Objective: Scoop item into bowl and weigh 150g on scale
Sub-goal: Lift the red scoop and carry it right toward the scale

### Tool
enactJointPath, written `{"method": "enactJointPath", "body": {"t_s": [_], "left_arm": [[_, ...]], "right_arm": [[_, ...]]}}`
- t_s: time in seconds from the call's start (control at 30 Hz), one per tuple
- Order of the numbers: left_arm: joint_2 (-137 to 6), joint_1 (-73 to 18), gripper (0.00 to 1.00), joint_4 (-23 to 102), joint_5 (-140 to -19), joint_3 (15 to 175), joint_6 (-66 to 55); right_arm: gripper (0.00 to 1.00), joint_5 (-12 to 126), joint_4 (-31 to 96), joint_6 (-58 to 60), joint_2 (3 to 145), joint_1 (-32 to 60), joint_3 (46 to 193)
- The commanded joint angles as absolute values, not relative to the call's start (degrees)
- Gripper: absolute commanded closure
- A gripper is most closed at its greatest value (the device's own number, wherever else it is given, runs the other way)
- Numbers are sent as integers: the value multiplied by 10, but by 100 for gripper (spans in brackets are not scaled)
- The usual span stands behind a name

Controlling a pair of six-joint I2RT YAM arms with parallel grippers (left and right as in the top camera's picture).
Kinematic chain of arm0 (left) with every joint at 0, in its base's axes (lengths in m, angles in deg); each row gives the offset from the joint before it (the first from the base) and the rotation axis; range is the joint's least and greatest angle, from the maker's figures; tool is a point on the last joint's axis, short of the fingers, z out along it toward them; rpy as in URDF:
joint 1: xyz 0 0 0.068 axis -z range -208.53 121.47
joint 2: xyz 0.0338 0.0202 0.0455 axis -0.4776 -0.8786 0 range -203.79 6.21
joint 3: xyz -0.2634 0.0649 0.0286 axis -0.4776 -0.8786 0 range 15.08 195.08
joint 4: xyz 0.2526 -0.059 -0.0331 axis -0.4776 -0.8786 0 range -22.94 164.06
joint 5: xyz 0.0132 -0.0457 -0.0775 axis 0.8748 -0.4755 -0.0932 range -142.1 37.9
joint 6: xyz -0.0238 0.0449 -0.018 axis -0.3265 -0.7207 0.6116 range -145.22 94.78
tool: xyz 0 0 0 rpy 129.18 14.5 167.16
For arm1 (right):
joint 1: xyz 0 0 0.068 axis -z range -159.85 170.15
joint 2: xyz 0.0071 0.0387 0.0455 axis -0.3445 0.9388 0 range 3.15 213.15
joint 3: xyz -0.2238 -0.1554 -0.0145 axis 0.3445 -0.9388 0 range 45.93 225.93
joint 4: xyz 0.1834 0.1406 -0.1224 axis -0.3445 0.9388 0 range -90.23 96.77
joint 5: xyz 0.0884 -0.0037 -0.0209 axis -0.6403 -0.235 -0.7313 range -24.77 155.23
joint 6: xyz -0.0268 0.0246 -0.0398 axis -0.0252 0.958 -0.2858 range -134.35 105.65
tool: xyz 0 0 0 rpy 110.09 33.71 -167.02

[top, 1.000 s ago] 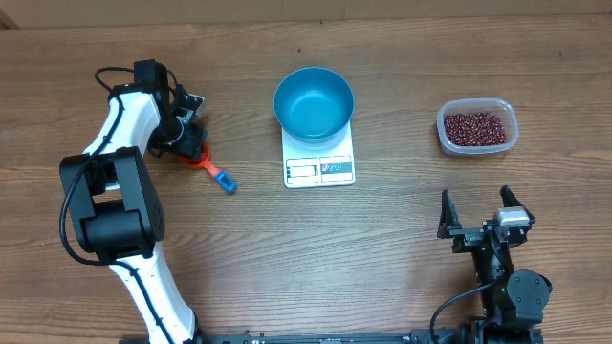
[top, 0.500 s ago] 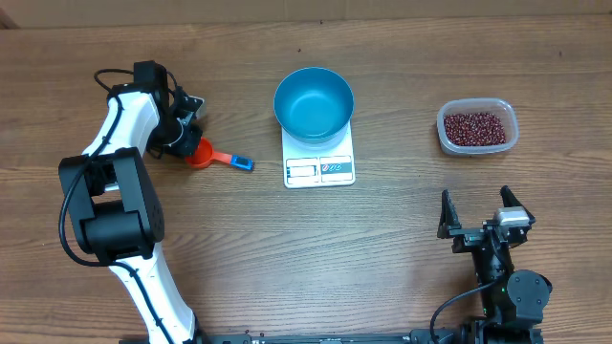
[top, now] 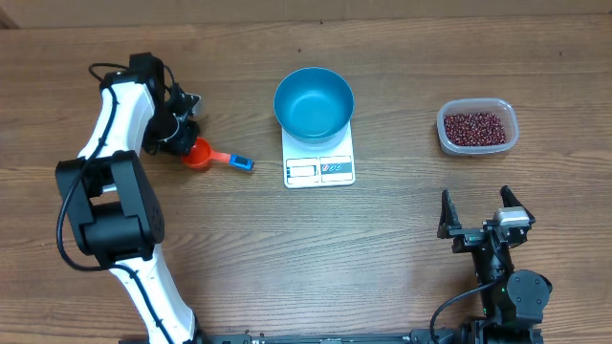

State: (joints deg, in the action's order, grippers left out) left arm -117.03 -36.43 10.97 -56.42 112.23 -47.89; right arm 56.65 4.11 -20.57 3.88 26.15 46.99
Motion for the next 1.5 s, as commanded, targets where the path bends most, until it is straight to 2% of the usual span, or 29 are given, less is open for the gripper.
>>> {"method": "enactJointPath", "body": {"t_s": [0.0, 0.3, 0.53, 0.7, 0.77, 0.9, 1.0, 1.23, 1.47], "left_arm": [[-1092, -362, 96, 94, -577, 1146, -459], [-922, -344, 96, 67, -592, 1146, -419], [-861, -295, 96, 43, -623, 1146, -417], [-855, -263, 96, 35, -661, 1146, -404], [-855, -256, 96, 36, -684, 1146, -362], [-855, -256, 96, 28, -715, 1146, -206], [-855, -250, 96, 18, -726, 1146, -198], [-856, -198, 95, 5, -700, 1145, -197], [-858, -138, 96, 11, -633, 1119, -119]], "right_arm": [[0, 570, 39, -205, 33, 262, 464], [0, 570, 39, -205, 33, 262, 464], [0, 570, 39, -205, 33, 262, 464], [0, 570, 39, -205, 33, 262, 464], [0, 570, 39, -205, 33, 262, 464], [0, 570, 39, -205, 33, 262, 464], [0, 570, 39, -205, 33, 262, 464], [0, 570, 39, -205, 33, 262, 464], [0, 570, 39, -205, 33, 262, 464]]}}
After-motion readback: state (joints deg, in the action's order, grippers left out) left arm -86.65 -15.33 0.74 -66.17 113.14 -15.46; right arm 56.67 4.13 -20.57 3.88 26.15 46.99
